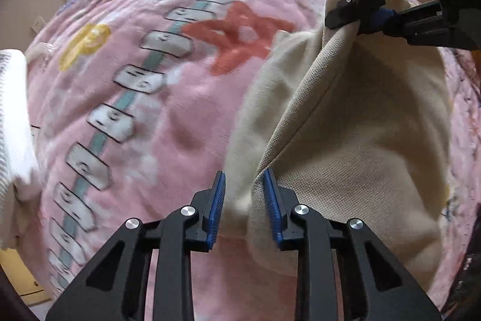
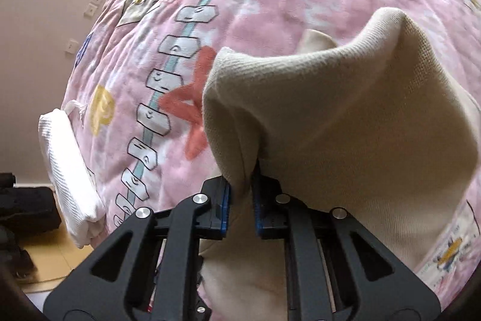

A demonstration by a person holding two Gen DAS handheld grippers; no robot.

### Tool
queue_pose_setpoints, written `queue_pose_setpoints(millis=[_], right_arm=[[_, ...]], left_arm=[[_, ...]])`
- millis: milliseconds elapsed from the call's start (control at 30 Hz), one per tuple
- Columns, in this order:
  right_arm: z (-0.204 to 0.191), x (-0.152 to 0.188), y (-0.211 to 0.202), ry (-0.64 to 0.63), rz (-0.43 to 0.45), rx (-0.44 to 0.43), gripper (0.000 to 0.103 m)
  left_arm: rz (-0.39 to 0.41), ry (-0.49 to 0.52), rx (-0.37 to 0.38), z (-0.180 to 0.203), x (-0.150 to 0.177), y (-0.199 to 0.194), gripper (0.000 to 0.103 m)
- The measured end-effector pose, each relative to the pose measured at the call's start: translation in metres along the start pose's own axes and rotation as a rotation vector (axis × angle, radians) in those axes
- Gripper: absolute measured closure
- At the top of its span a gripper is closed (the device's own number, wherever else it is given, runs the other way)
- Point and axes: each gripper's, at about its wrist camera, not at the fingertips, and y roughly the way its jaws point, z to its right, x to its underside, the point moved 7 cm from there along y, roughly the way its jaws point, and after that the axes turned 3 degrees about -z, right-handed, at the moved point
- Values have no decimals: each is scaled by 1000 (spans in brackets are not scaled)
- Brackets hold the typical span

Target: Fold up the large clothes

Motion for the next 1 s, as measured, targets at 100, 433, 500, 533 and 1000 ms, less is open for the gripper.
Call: queue_pose_setpoints(millis=[100, 433, 500, 533, 1000], right_arm=[[7, -11, 23, 12, -25, 27, 91], [27, -8, 43, 89, -112, -224, 25], [15, -10, 18, 54, -75, -300, 11], [13, -11, 6, 41, -52, -319, 11], [126, 168, -118, -22, 250, -68, 8]], left_arm=[[-82, -52, -63, -35, 6, 22, 95], [-195, -164, 45, -64, 45, 15, 93], [-192, -174, 79, -50, 50, 2, 83], [-186, -178, 89, -43, 51, -6, 74], [-240, -163, 137, 44, 90, -39, 27]])
